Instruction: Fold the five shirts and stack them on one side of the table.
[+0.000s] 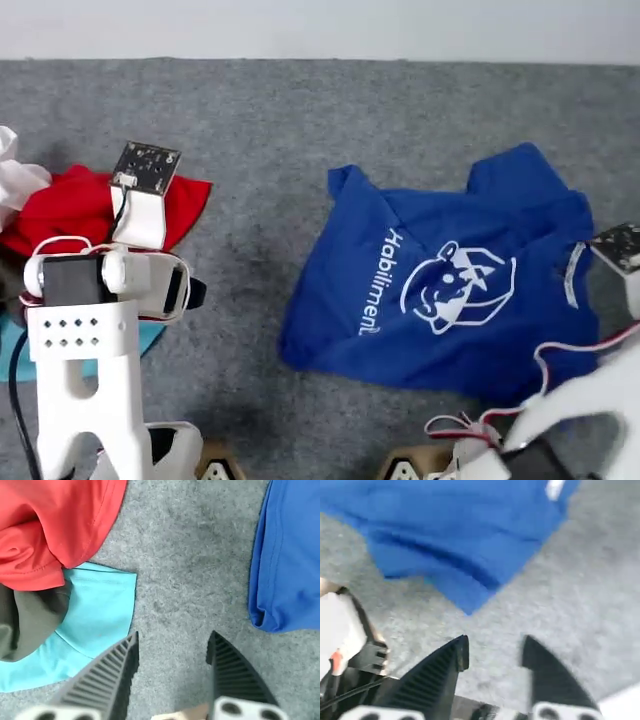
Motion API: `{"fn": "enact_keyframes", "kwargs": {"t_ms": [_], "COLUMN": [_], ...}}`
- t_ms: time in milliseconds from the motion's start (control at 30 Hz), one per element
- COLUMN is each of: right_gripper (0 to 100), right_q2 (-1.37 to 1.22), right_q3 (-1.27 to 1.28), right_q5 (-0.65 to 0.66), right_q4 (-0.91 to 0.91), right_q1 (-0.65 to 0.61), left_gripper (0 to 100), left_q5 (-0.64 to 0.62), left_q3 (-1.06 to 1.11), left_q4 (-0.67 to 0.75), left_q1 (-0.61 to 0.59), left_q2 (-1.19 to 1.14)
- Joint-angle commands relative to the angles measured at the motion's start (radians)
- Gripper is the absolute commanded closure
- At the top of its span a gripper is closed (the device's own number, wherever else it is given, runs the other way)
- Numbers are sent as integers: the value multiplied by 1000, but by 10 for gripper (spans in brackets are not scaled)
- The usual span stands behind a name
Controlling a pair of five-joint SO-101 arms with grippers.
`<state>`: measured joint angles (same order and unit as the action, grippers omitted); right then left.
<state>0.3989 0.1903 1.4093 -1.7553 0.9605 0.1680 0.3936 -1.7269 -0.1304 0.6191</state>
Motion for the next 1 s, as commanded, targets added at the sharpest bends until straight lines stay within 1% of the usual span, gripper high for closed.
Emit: {"fn": "enact_keyframes", "kwargs": {"t_ms": [0,100,200,300,400,467,533,600,733,867,967], "right_gripper": [713,713,713,713,713,713,713,713,713,713,713], "right_q2": [160,255,274,282,282,275,274,274,277,274,274], "right_q3": [-3,0,69,172,219,232,249,284,344,376,404], "right_q5": [15,15,-5,-130,-278,-368,-443,-499,-569,-621,-628], "right_q4": [-41,-38,-10,87,180,222,248,262,260,282,315], "right_q1": [10,1,-45,-65,-71,-76,-110,-151,-252,-317,-332], "left_gripper": [779,779,779,779,779,779,779,779,780,783,783], "left_q5": [-107,-163,-216,-287,-358,-388,-396,-397,-396,-397,-394], "left_q3": [-8,-8,-8,-21,-128,-260,-430,-607,-970,-1253,-1343], "left_q4": [-14,44,160,258,282,275,232,160,-26,-29,-29], "left_q1": [9,52,163,305,387,411,422,434,473,483,488], "left_q2": [9,9,3,-95,-298,-463,-632,-809,-1132,-1358,-1464]}}
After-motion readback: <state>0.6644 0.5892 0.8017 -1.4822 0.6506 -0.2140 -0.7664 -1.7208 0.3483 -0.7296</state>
